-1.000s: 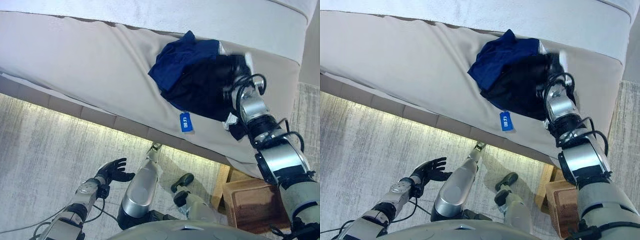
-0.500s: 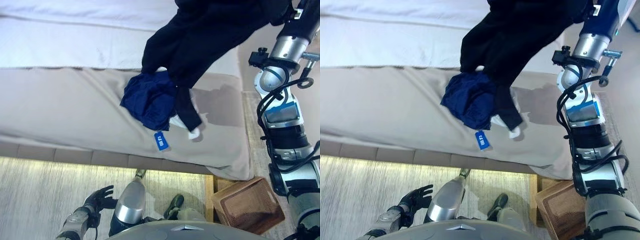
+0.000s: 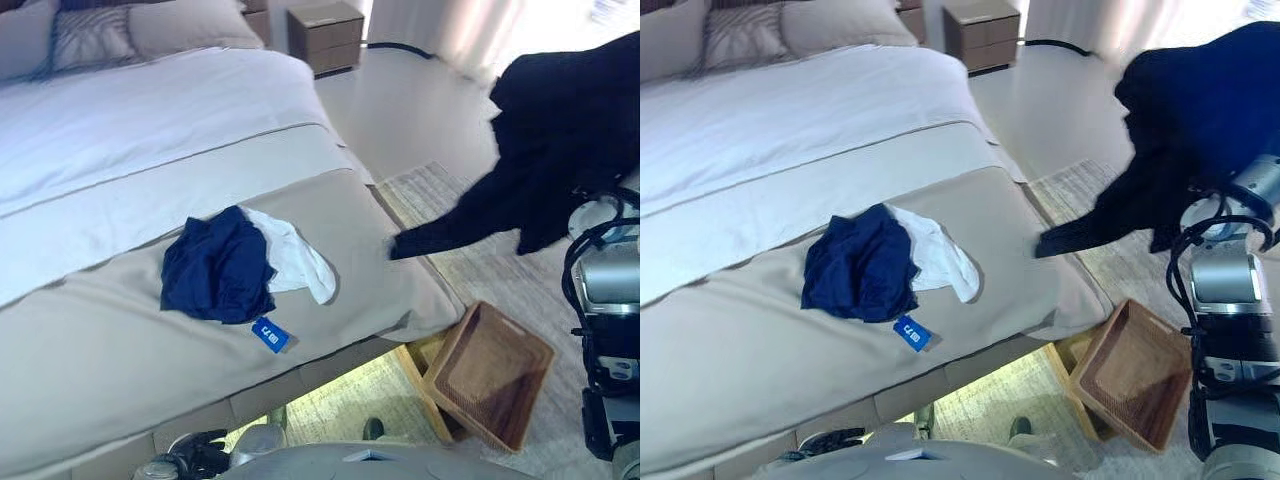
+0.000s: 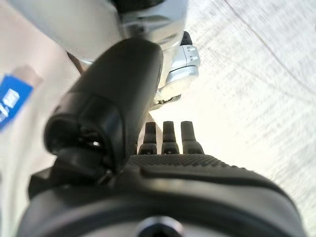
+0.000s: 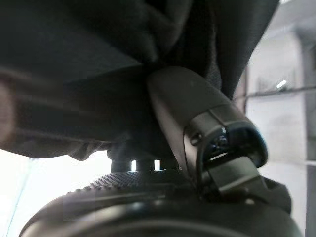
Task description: Pick up the clothes from the bed and place them into the basket
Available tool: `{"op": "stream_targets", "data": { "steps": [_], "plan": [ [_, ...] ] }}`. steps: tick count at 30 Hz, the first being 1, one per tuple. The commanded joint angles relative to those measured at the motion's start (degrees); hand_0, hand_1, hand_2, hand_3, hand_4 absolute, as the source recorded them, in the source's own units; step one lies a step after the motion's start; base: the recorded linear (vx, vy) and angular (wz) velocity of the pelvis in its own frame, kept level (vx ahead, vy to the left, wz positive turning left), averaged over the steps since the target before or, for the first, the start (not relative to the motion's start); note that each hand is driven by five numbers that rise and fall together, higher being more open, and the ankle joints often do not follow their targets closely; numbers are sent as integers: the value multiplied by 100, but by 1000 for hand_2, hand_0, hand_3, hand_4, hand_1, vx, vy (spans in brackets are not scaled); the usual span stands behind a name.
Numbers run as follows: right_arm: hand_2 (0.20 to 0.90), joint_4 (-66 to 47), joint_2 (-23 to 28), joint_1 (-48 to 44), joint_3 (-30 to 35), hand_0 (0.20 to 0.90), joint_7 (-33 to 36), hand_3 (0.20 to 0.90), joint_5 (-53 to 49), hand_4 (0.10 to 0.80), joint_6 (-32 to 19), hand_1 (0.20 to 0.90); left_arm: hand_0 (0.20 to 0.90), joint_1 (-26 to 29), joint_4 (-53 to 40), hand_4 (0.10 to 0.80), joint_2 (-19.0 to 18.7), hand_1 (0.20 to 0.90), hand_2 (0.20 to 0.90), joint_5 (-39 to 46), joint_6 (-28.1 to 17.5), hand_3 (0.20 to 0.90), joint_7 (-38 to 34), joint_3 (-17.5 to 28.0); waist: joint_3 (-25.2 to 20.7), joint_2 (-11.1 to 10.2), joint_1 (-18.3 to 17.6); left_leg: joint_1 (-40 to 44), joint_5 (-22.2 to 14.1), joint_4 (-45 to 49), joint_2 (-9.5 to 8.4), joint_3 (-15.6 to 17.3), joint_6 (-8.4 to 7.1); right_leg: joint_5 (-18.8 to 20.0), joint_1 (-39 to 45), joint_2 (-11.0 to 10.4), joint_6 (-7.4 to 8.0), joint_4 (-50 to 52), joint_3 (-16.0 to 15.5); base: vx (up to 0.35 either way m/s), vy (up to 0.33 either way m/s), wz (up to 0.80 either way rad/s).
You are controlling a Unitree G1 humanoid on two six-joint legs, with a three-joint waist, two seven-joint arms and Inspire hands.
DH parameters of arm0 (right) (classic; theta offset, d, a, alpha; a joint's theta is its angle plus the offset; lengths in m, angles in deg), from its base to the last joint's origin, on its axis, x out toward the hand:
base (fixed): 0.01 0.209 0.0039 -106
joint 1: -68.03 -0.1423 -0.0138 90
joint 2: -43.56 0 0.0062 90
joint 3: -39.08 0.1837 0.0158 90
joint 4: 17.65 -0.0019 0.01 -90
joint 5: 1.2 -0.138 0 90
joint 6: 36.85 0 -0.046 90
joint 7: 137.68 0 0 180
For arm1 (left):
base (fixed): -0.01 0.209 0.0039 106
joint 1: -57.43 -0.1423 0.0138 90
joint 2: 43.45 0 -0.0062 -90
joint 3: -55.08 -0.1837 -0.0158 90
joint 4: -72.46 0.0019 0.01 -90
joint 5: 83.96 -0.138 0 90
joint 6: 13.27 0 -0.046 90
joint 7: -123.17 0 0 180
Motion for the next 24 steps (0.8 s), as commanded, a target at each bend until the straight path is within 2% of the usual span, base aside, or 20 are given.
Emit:
{"op": "stream_targets", "data": {
  "steps": [1,3,7,11,14,19,21,22,23,24],
  "plan": [
    [300,-166,952,-594,-89,300,-199,200,224,100,-521,300,900,678,-354,800,102,900,900,192,-83,900,205,-588,-9,56,128,0,-842,81,-204,-81,269,-618,-518,295,-256,833,-264,-300,-166,-34],
    [300,41,974,-707,-223,300,-330,200,117,100,-568,300,900,871,-430,800,89,900,900,340,-79,900,166,-687,200,113,43,-162,-786,114,-191,-87,245,-602,-699,312,-284,890,-204,-284,-132,-21],
    [300,644,979,-943,-569,300,-827,200,7,100,-226,300,900,1197,-506,800,91,900,900,561,-135,900,66,-852,600,216,-113,-483,-713,243,-170,-73,182,-588,-1059,337,-351,1036,-121,-213,-112,-22],
    [300,1284,1010,-1120,-823,300,-829,200,-64,100,-125,300,900,1395,-500,800,96,900,900,786,-322,900,-29,-1026,924,354,-196,-788,-638,356,-158,-72,122,-629,-1397,355,-419,1239,-103,-159,-89,-18],
    [300,1800,1108,-1380,-986,300,-768,200,-97,100,-145,300,900,1615,-562,800,173,900,900,1049,-503,900,-67,-1151,1273,627,-264,-1156,-538,504,-181,-85,45,-685,-1817,312,-476,1496,-87,-173,-24,-14],
    [300,2639,1224,-2052,-1368,300,-759,200,-396,100,321,300,900,1875,-805,800,232,900,900,1393,-747,900,-121,-1292,1698,985,-314,-1753,-428,735,-187,-15,-45,-796,-2628,235,-546,2003,-61,-141,-18,-27],
    [300,2914,1244,-2214,-1479,300,-776,200,-456,100,572,300,900,1910,-886,800,220,900,900,1485,-800,900,-124,-1329,1774,1068,-321,-1889,-397,777,-177,32,-63,-815,-2822,219,-566,2122,-63,-72,-29,-22],
    [514,3157,1267,-2351,-1567,514,-807,450,-541,350,822,514,900,1937,-946,800,202,900,900,1529,-825,900,-106,-1325,1828,1119,-319,-1975,-382,809,-180,48,-70,-832,-2950,212,-577,2207,-59,-50,-28,-7],
    [900,3449,1279,-2459,-1650,900,-824,900,-652,800,1066,900,900,1948,-1002,800,188,900,900,1605,-861,900,-115,-1353,1867,1173,-321,-2049,-366,829,-174,78,-78,-845,-3072,200,-590,2281,-59,-43,-23,0],
    [900,3618,1297,-2520,-1699,900,-767,900,-668,800,1186,900,900,1948,-1038,800,175,900,900,1647,-877,900,-120,-1369,1889,1202,-313,-2084,-355,838,-172,90,-82,-849,-3125,195,-597,2314,-60,-33,-13,1]
  ]
}}
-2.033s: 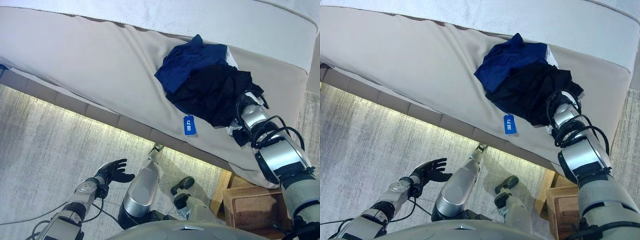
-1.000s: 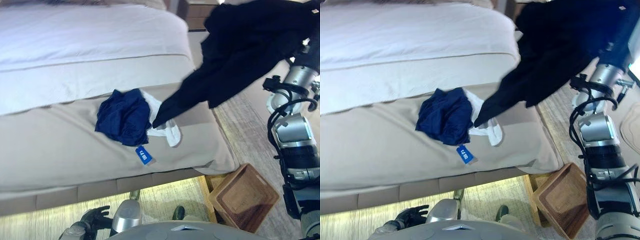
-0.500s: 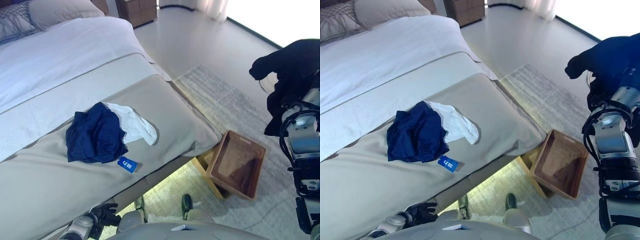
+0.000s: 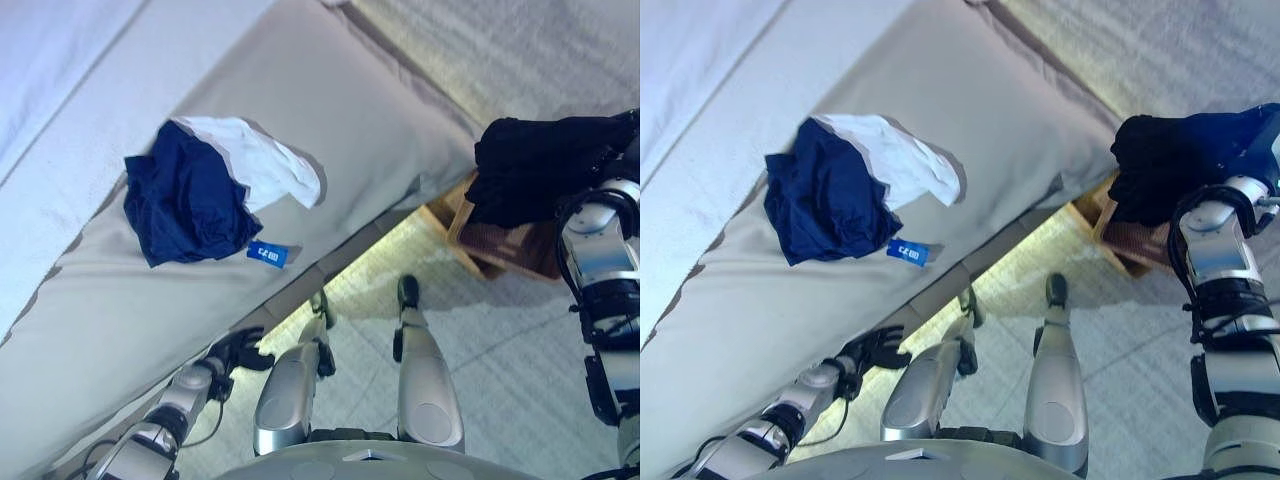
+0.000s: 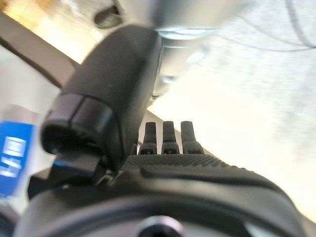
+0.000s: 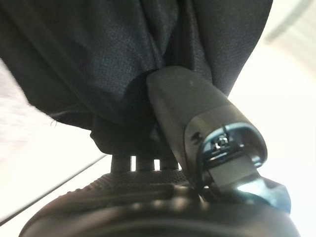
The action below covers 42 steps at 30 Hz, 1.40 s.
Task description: Pick up the clothes from the bed and place them into the basket
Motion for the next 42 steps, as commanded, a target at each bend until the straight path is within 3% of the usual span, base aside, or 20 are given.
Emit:
{"op": "stream_targets", "data": {
  "steps": [1,6,10,16,19,21,24,27,29,33,35,42],
  "plan": [
    [900,143,969,-1029,-352,900,437,900,-93,800,384,900,900,-48,-150,800,110,900,900,337,-302,900,48,-310,-215,38,-62,-338,-769,783,-165,-628,-137,-904,-48,279,-522,572,-665,0,0,0],
    [900,707,1075,-1275,-454,900,433,900,-392,800,742,900,900,-42,-295,800,6,900,900,469,-254,900,53,-303,-139,147,-23,-439,-729,796,-175,-619,-150,-950,-199,251,-561,708,-710,-15,5,-4],
    [900,658,1266,-1198,-485,900,150,900,-198,800,1068,900,900,-148,-326,800,-80,900,900,508,-168,900,150,-212,-163,118,-35,-363,-732,764,-182,-628,-161,-924,-123,253,-568,631,-720,18,57,-1],
    [900,432,1581,-1135,-621,900,-713,900,228,800,1353,900,900,-269,-325,800,-221,900,900,527,20,900,201,-85,-289,-116,-5,-137,-822,744,-151,-595,-135,-858,169,268,-547,437,-746,45,73,9],
    [900,274,1789,-974,-629,900,-1706,900,412,800,1422,900,900,-350,-343,800,-339,900,900,519,141,900,207,46,-381,-301,58,23,-852,682,-131,-614,-117,-869,392,278,-532,386,-801,59,55,17],
    [900,83,1964,-755,-598,900,-2450,900,476,800,1196,900,900,-411,-299,800,-458,900,900,503,238,900,243,207,-488,-494,119,176,-862,600,-124,-662,-99,-872,615,275,-513,322,-859,89,43,29],
    [900,-339,2115,-426,-419,900,-2808,900,504,800,442,900,900,-537,-245,800,-538,900,900,495,285,900,234,344,-618,-692,199,354,-879,528,-135,-762,-76,-866,916,251,-478,222,-951,90,66,33],
    [900,-1849,1764,231,91,900,-3328,900,1,800,162,900,900,-803,-94,800,-501,900,900,302,330,900,226,656,-839,-884,337,628,-905,431,-224,-942,-33,-878,1344,208,-415,61,-1059,100,117,29],
    [900,-2129,1605,315,115,900,-3487,900,-151,800,145,900,900,-841,-34,800,-476,900,900,204,369,900,236,728,-902,-924,399,697,-909,408,-250,-993,-20,-878,1468,193,-402,11,-1118,92,93,25],
    [900,-2266,789,431,-102,900,-3774,900,-748,800,-459,900,900,-979,367,800,-297,900,900,-9,332,900,231,858,-1141,-998,734,899,-944,434,-359,-1266,15,-854,1947,110,-358,-198,-1428,136,152,40],
    [900,-2109,359,538,-350,900,-3679,900,116,800,-829,900,900,-1082,550,800,-189,900,900,-36,232,900,217,839,-1262,-1006,980,977,-913,361,-423,-1483,49,-808,2168,97,-300,-348,-1602,151,167,62],
    [900,-1450,-434,25,-1200,900,-2354,900,1683,800,-1010,900,900,-1268,914,800,-156,900,900,-19,94,900,279,862,-1397,-1017,1710,975,-894,388,-530,-2005,165,-888,2553,-18,-262,-404,-2106,145,156,55]
  ]
}}
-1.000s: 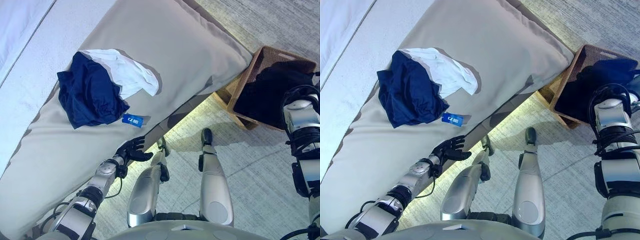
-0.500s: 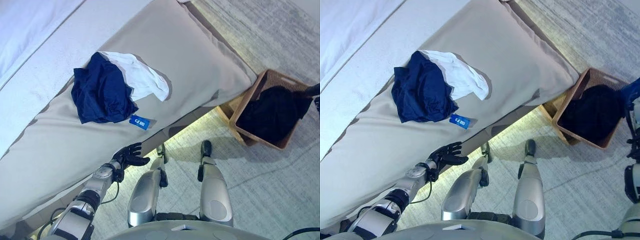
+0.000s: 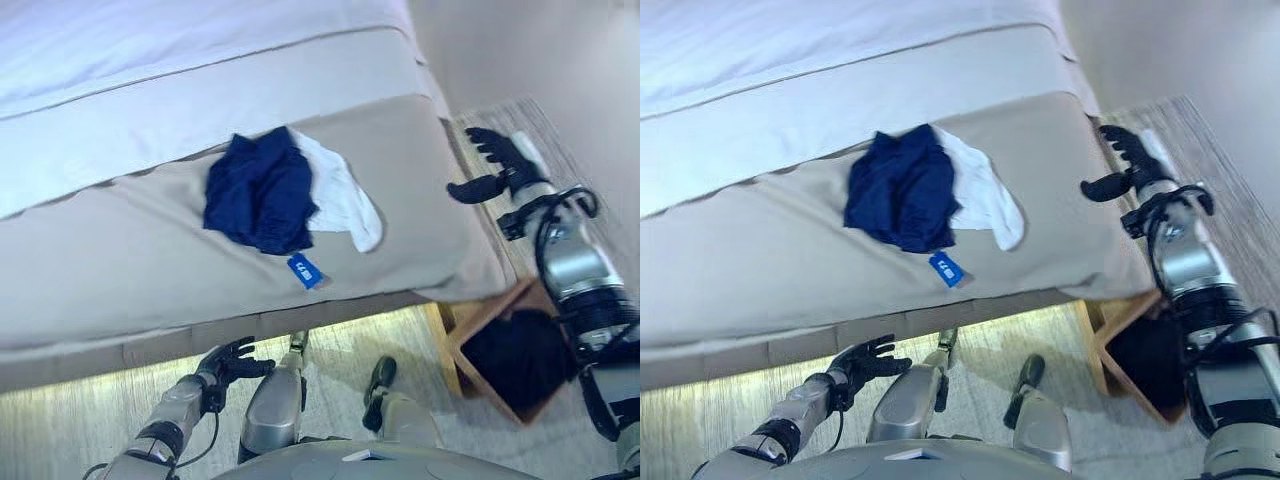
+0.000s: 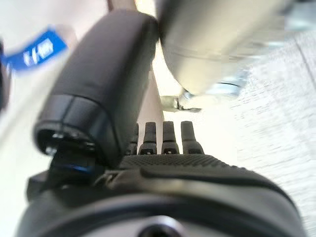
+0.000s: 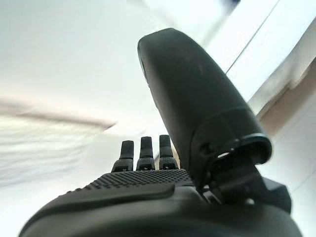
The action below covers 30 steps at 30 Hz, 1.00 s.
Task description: Pick up the clothes from the bed and place them into the basket
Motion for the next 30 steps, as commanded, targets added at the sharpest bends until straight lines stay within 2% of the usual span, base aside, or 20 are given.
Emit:
{"op": "stream_targets", "data": {
  "steps": [1,5,11,16,20,25,29,30],
  "plan": [
    [900,155,72,-925,-440,900,1239,900,1178,800,-255,900,900,-362,437,800,-243,900,900,-79,-164,900,131,-111,-465,-149,428,-72,-876,417,-336,-281,189,-865,-143,94,-305,900,-120,120,115,51],
    [900,820,-91,-1716,-951,900,1471,900,1415,800,145,900,900,-265,523,800,-379,900,900,-49,-250,900,238,-72,-245,-89,877,-370,-794,508,-377,-556,204,-1000,-171,-76,-369,1183,-394,-9,64,51],
    [900,1363,-181,-2340,-1584,900,1797,900,2152,800,306,900,900,-285,630,800,-457,900,900,-5,-459,900,415,46,-45,-26,1400,-759,-704,628,-420,-819,186,-1096,-148,-316,-389,1453,-860,-3,33,44],
    [900,1767,-327,-2565,-2024,900,1374,900,2500,800,434,900,900,-359,710,800,-386,900,900,35,-556,900,555,99,12,34,1657,-937,-613,635,-443,-955,138,-1221,-139,-422,-388,1614,-1055,36,58,28],
    [900,2320,-564,-2811,-2337,900,693,900,2811,800,618,900,900,-325,716,800,-379,900,900,87,-678,900,702,69,93,92,1830,-1105,-554,666,-454,-1041,108,-1318,-196,-491,-377,1752,-1149,7,27,22],
    [900,2654,-728,-3146,-2570,900,453,900,3105,800,602,900,900,-233,514,800,-442,900,900,216,-717,900,744,40,309,39,2011,-1340,-496,735,-446,-1089,92,-1321,-309,-498,-336,1828,-1217,-21,-28,12],
    [900,2928,-866,-3426,-2707,900,-97,900,3344,800,582,900,900,-141,348,800,-522,900,900,334,-660,900,772,31,468,-60,2125,-1508,-463,770,-434,-1118,81,-1266,-423,-424,-293,1765,-1253,-65,-56,11],
    [679,2993,-879,-3476,-2745,679,-282,642,3350,542,637,679,900,-120,308,800,-539,900,900,336,-632,900,763,38,504,-96,2153,-1544,-456,776,-429,-1127,80,-1253,-438,-390,-283,1734,-1266,-42,-65,12]
  ]
}}
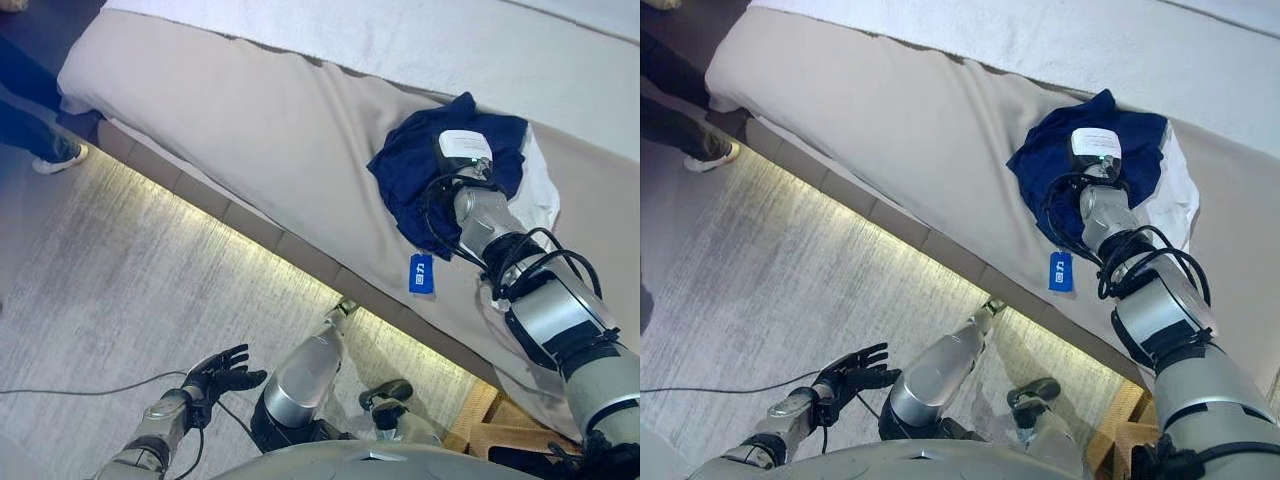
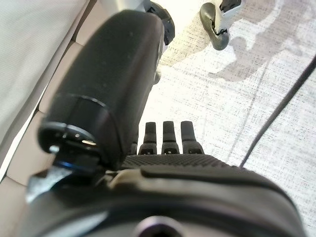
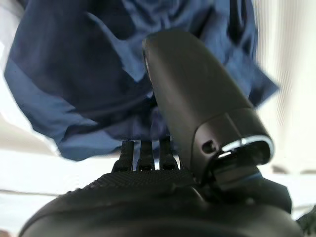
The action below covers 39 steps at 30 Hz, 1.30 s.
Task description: Pick up the clothes from the bed and place them into the basket
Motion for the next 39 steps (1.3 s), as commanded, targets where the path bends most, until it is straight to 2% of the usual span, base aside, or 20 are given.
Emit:
{"op": "stream_targets", "data": {
  "steps": [1,2,4,7,12,14,16,18,23,27,33,35,39],
  "plan": [
    [582,-232,66,-961,-516,582,-173,529,322,429,43,582,900,-204,-61,800,-359,900,900,205,-18,900,81,-126,57,-159,139,-105,-285,-123,206,338,225,-500,107,165,-463,623,248,-50,-95,9],
    [300,-130,78,-990,-565,300,-201,200,123,100,-6,300,900,-194,-128,800,-404,900,900,193,16,900,76,-113,101,-215,181,-145,-280,-119,225,320,226,-470,81,212,-458,594,221,-37,-85,1],
    [300,-83,87,-1043,-557,300,-64,200,-179,100,-47,300,900,-184,-179,800,-440,900,900,191,47,900,56,-118,115,-260,216,-175,-273,-119,241,299,219,-454,72,254,-449,577,190,-38,-93,0],
    [300,-336,189,-1100,-357,300,628,200,-836,100,-300,300,900,-233,-170,800,-480,900,900,163,15,900,-18,-55,100,-331,233,-147,-288,-138,290,255,200,-457,112,307,-461,590,175,-27,-86,7],
    [300,-1522,496,-994,332,300,1707,200,-1954,100,-456,300,900,-447,-98,800,-457,900,900,133,-43,900,-99,172,-130,-371,117,70,-299,-250,365,249,136,-487,345,336,-466,531,252,-5,-16,5],
    [300,-2161,591,-807,931,300,2173,200,-2123,100,-644,300,900,-649,116,800,-364,900,900,16,-169,900,-92,354,-360,-365,-6,285,-350,-317,405,283,107,-573,523,379,-492,413,402,8,25,-6],
    [300,-2665,673,-580,1337,300,2358,200,-2245,100,-747,300,900,-778,248,800,-357,900,900,-126,-146,900,-85,491,-579,-404,-99,485,-359,-406,435,338,77,-588,729,447,-496,240,497,78,33,-14],
    [300,-3121,828,-341,1649,300,2681,200,-2317,100,-920,300,900,-906,418,800,-337,900,900,-211,-165,900,-64,628,-843,-449,-230,686,-339,-541,458,400,40,-587,951,554,-482,-19,606,70,10,-19],
    [300,-3915,1246,143,2276,300,3034,200,-2458,100,-937,300,900,-1165,609,800,-212,900,900,-529,-263,900,-168,828,-1363,-582,-501,977,-256,-791,503,595,-30,-533,1348,820,-448,-567,815,20,-41,-21],
    [300,-4083,1640,241,2526,300,3329,200,-2605,100,-826,300,900,-1135,638,800,-164,900,900,-591,-206,900,-400,853,-1719,-698,-732,1254,-300,-896,536,788,-72,-423,1506,978,-470,-882,977,-35,-105,-16],
    [300,-3845,2268,24,2709,300,3931,200,-3240,100,-892,300,900,-892,547,800,-124,900,900,-579,186,900,-751,737,-2024,-796,-1092,1514,-424,-919,589,1085,-118,-273,1561,1091,-504,-1131,1206,-97,-110,-24],
    [300,-3683,2518,-66,2786,300,4058,200,-3500,100,-1006,300,900,-829,528,800,-102,900,900,-482,352,900,-874,703,-2085,-776,-1214,1560,-361,-898,579,1196,-70,-76,1498,1119,-493,-1198,1238,-137,-38,-22],
    [300,-3736,2840,-127,2853,300,4231,200,-3617,100,-965,300,900,-796,526,800,-53,900,900,-455,677,900,-949,670,-2186,-797,-1550,1739,-435,-931,554,1364,-32,79,1394,1187,-463,-1306,1575,-65,-49,-25]
  ]
}}
